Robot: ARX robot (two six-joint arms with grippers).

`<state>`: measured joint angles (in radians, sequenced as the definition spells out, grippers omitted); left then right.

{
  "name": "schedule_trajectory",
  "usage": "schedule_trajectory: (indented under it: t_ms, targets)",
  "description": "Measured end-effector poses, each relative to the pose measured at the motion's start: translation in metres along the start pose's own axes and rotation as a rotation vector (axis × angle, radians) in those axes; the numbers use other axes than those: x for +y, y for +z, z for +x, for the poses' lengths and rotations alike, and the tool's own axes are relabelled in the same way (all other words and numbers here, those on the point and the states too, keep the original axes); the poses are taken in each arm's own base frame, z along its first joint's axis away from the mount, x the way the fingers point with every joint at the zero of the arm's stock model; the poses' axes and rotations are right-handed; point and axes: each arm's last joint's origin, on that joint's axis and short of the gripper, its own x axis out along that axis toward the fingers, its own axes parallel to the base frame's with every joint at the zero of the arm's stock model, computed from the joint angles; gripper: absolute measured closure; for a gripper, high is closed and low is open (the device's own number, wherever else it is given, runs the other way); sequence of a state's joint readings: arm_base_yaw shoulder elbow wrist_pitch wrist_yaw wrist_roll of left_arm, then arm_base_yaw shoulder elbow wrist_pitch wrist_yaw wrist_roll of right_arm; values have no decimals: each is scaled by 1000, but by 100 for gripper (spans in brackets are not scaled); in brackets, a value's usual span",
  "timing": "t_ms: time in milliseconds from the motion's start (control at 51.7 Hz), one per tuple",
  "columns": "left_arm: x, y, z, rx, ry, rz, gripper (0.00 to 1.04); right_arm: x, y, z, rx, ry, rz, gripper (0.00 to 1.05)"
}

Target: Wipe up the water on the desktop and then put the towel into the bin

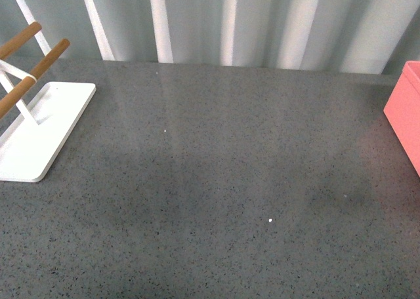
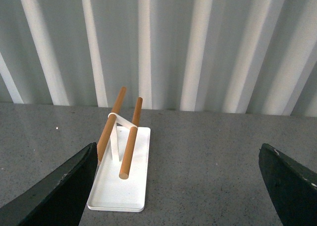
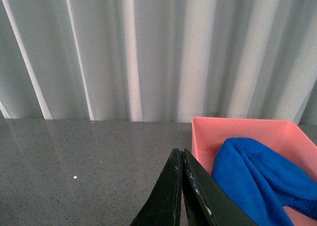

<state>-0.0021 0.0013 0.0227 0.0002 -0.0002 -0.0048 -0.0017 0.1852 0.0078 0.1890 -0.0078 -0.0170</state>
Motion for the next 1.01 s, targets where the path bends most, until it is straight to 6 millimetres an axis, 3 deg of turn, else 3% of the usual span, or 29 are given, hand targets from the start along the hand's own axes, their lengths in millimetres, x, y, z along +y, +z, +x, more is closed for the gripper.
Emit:
schedule_trajectory:
  t_ms: [541, 1006]
  targets:
    - [0, 0, 0, 0, 0, 0, 7, 0, -4, -11, 10, -3, 3, 99]
    - [0, 0, 0, 0, 0, 0, 7, 0, -4, -11, 9, -3, 3, 24]
